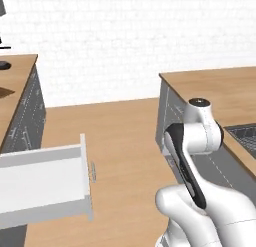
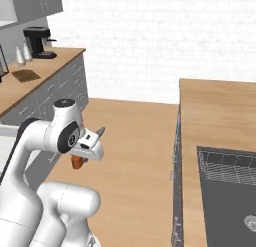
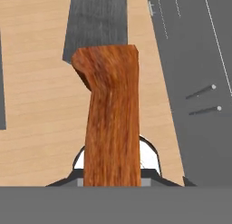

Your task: Pick up the knife from the drawer and place it on the cutting board. Then place the meat from the plate to the cutting board.

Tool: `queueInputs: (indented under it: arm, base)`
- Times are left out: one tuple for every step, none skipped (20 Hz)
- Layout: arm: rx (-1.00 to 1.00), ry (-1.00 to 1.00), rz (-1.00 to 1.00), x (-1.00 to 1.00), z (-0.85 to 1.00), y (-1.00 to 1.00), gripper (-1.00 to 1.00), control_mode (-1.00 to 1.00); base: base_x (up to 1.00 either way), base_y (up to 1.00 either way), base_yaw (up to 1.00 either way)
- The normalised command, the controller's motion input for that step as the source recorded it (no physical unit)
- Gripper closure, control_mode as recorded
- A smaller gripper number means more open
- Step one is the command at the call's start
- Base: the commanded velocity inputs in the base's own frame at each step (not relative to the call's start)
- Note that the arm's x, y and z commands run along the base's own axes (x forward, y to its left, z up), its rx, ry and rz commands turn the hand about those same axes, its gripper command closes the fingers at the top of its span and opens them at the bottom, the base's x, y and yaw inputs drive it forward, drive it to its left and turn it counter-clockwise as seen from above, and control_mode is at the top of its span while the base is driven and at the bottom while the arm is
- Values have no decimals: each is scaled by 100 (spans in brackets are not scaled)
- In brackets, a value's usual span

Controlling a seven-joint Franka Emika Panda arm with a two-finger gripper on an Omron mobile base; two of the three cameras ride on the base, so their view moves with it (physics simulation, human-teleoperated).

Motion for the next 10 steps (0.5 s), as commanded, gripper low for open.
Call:
queueInputs:
  arm:
    - [0, 0, 0, 0, 0, 0, 100, 100]
    - [0, 0, 0, 0, 0, 0, 100, 100]
    - [0, 0, 0, 0, 0, 0, 100, 100]
    - [0, 0, 0, 0, 0, 0, 100, 100]
    - [0, 0, 0, 0, 0, 0, 100, 100]
    - [0, 0, 0, 0, 0, 0, 100, 100]
    - [0, 0, 0, 0, 0, 0, 100, 100]
    - [0, 0, 0, 0, 0, 0, 100, 100]
    - [0, 0, 0, 0, 0, 0, 100, 100]
    - [0, 0, 0, 0, 0, 0, 100, 100]
  base:
    - [100, 0, 0]
    - [100, 0, 0]
    - [100, 0, 0]
    - [100, 0, 1]
    - [100, 0, 3]
    - [100, 0, 4]
    - [100, 0, 7]
    - [100, 0, 10]
    - [100, 0, 11]
    - [100, 0, 13]
